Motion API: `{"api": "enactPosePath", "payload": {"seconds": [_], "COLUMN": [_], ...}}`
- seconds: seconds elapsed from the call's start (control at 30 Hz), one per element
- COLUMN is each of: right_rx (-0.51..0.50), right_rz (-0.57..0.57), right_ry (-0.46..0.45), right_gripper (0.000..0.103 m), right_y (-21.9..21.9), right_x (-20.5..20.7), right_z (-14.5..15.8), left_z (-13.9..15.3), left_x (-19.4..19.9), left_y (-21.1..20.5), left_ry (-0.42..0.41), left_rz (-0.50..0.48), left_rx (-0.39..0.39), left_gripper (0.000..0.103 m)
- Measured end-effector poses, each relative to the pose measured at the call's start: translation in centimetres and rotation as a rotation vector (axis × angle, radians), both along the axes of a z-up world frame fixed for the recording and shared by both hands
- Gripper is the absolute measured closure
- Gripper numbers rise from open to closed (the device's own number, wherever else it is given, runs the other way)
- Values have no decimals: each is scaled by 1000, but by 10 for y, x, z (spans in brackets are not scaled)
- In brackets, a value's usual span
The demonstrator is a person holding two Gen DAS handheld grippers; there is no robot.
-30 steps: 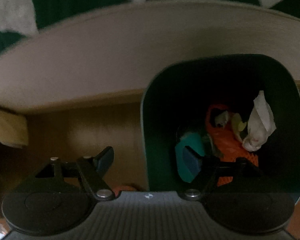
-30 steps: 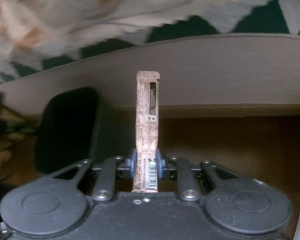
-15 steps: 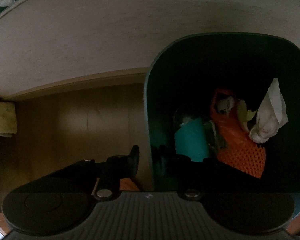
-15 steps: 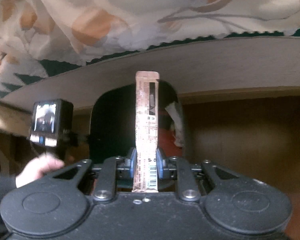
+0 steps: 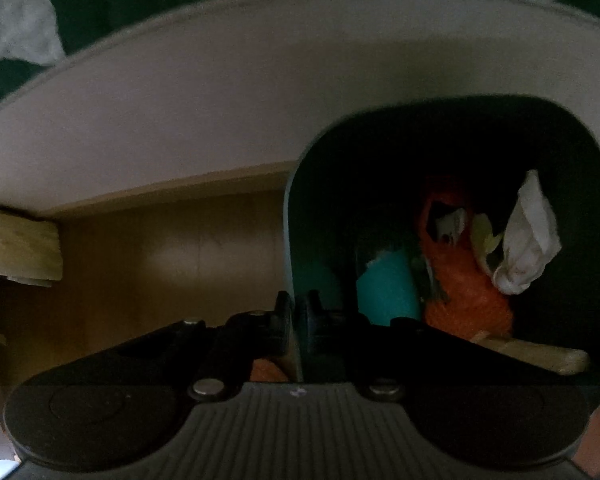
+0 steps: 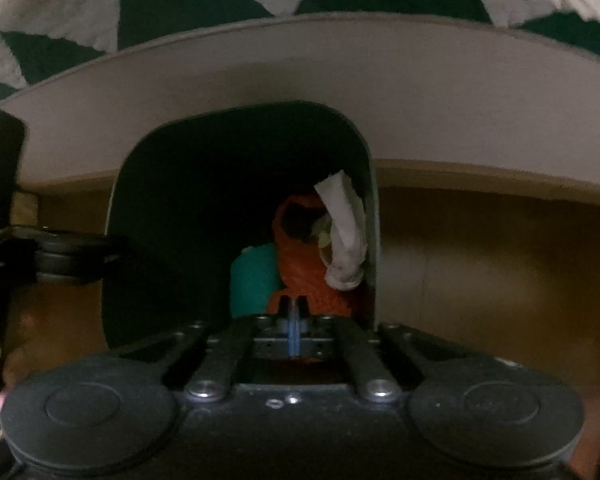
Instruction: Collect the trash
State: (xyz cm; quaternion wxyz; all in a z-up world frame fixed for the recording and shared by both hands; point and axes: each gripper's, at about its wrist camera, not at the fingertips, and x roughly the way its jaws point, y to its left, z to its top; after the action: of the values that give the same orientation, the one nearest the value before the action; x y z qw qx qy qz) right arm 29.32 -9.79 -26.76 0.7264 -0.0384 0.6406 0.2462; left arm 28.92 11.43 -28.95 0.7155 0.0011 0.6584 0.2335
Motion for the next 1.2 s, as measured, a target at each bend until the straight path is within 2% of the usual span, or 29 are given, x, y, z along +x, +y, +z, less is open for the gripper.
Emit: {"api": "enactPosePath", "payload": {"seconds": [0.1, 0.17, 0.3, 0.47, 0.67, 0.87, 1.03, 1.2], "right_rx": [12, 39, 80, 94, 90, 112, 129, 158], "right_rz": [-15, -15, -29, -65, -54, -101, -101, -105], "right_ry": [-3, -24, -34, -23, -74, -95, -191, -238], "right_gripper": [102, 93, 87, 86, 84, 81, 75, 68], "right_y": [-6, -10, -17, -29, -34, -48, -57, -63], "right_x": [2, 2, 1, 2, -7, -32, -65, -93], "right_z": [4, 10, 19, 25, 37, 59, 92, 117], "left_z": [13, 18, 27, 30, 54, 90, 122, 141], "left_x": [-1, -1, 1, -6, -23, -49, -70, -91], "left_y": [-9, -19, -47, -50, -50, -47, -52, -56], "left_ry": [-20, -41, -56, -47, -85, -148, -220, -260], "left_rz": [-18, -47, -130, -102, -89, -90, -119, -129], "left_rx": [19, 9, 37, 16, -18, -84, -110, -147], "left_gripper": [97, 99, 99, 99, 98, 98, 98, 96]}}
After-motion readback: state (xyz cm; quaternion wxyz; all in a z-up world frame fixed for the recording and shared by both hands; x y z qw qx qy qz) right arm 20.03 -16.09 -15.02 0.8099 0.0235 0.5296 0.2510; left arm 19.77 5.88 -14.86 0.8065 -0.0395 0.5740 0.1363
